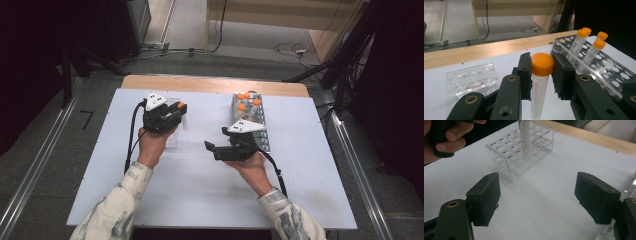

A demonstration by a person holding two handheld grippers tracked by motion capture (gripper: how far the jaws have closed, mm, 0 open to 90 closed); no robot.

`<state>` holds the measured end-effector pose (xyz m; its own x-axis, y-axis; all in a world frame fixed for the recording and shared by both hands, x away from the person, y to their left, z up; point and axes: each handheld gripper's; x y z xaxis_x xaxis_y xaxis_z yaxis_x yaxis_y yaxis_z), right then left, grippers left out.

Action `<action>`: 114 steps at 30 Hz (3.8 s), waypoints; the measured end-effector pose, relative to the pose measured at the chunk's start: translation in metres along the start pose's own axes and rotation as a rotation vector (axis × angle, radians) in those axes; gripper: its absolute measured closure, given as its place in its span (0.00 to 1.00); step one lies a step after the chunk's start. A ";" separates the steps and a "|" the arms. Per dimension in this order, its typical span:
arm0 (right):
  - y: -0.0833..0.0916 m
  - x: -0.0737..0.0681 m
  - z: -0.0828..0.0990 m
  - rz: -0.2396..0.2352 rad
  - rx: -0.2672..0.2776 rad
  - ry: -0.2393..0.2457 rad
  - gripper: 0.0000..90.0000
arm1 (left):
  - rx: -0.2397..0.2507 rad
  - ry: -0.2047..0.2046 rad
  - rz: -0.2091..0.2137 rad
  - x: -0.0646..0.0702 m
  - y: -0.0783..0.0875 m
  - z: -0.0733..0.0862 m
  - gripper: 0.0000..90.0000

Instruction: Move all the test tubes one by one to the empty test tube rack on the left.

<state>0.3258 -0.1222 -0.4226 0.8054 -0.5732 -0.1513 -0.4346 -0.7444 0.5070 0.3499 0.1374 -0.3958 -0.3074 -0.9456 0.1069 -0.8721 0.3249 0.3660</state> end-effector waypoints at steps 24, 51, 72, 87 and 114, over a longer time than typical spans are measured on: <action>0.017 0.014 0.003 0.023 0.035 -0.027 0.21 | 0.098 0.009 -0.145 -0.028 -0.024 -0.034 0.78; 0.023 0.014 0.002 0.024 0.063 -0.025 0.21 | -0.026 0.009 -0.225 -0.043 -0.065 -0.020 0.78; 0.023 0.017 0.003 0.040 0.062 -0.029 0.21 | -0.090 0.014 -0.223 -0.044 -0.075 0.001 0.68; 0.023 0.021 0.004 0.072 0.056 -0.027 0.21 | -0.036 0.101 -0.156 -0.040 -0.038 0.006 0.26; 0.039 0.064 0.006 0.283 0.076 -0.076 0.22 | -0.032 0.073 -0.042 -0.032 0.036 0.053 0.18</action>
<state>0.3581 -0.1898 -0.4172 0.6167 -0.7833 -0.0774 -0.6689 -0.5734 0.4731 0.3080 0.1800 -0.4348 -0.2415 -0.9575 0.1580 -0.8707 0.2857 0.4004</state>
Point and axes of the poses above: each handheld gripper's, and its own axes: y roughly backward along the jaws, z roughly out of its underside, x roughly to its right, and after that the axes turned 6 degrees about -z, right-handed
